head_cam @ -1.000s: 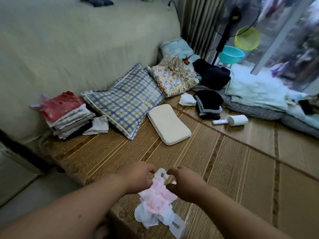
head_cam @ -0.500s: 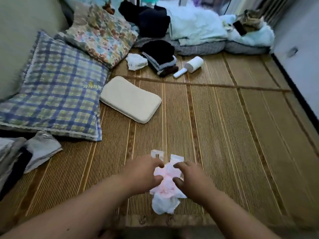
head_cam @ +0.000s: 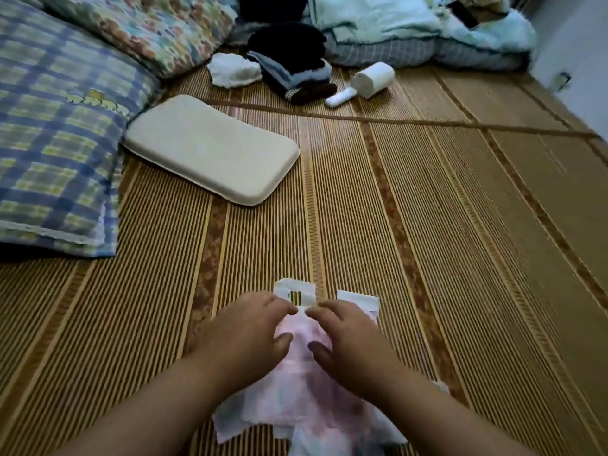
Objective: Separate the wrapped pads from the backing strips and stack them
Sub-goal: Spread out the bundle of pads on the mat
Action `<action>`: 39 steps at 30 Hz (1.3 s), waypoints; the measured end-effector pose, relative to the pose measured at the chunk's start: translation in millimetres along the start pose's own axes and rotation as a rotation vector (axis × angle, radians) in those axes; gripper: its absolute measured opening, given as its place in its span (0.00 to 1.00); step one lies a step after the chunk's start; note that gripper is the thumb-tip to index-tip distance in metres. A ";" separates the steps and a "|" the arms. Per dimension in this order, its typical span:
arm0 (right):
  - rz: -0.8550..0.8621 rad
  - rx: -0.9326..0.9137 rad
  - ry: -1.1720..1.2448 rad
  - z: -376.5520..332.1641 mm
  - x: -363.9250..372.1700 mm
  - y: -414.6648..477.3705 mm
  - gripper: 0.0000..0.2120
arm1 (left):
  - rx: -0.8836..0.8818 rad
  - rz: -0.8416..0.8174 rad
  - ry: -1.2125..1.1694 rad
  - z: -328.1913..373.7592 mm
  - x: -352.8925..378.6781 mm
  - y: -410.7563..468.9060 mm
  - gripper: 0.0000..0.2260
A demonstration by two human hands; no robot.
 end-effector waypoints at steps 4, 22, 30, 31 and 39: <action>0.200 -0.107 -0.047 15.6 27.4 20.4 0.25 | 0.098 0.129 0.040 -12.0 47.1 14.8 0.21; 0.420 -0.132 -0.211 -43.4 -15.9 -146.6 0.25 | 0.182 0.340 0.292 68.4 11.8 -149.1 0.21; 0.446 -0.074 -0.162 -50.5 -25.8 -211.5 0.27 | 0.123 0.364 0.331 73.6 0.7 -223.4 0.22; 0.445 -0.065 -0.153 -48.2 -23.0 -214.2 0.27 | 0.112 0.357 0.328 71.7 2.7 -226.2 0.22; 0.308 0.068 -0.012 -23.8 23.7 -171.9 0.32 | -0.085 0.225 0.073 26.7 45.8 -191.1 0.23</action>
Point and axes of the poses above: each hand's wrist, its own y-axis towards the middle knuckle, its own x-axis out of the palm, z = x × y, the point moved 1 cm from there along y, towards the middle knuckle
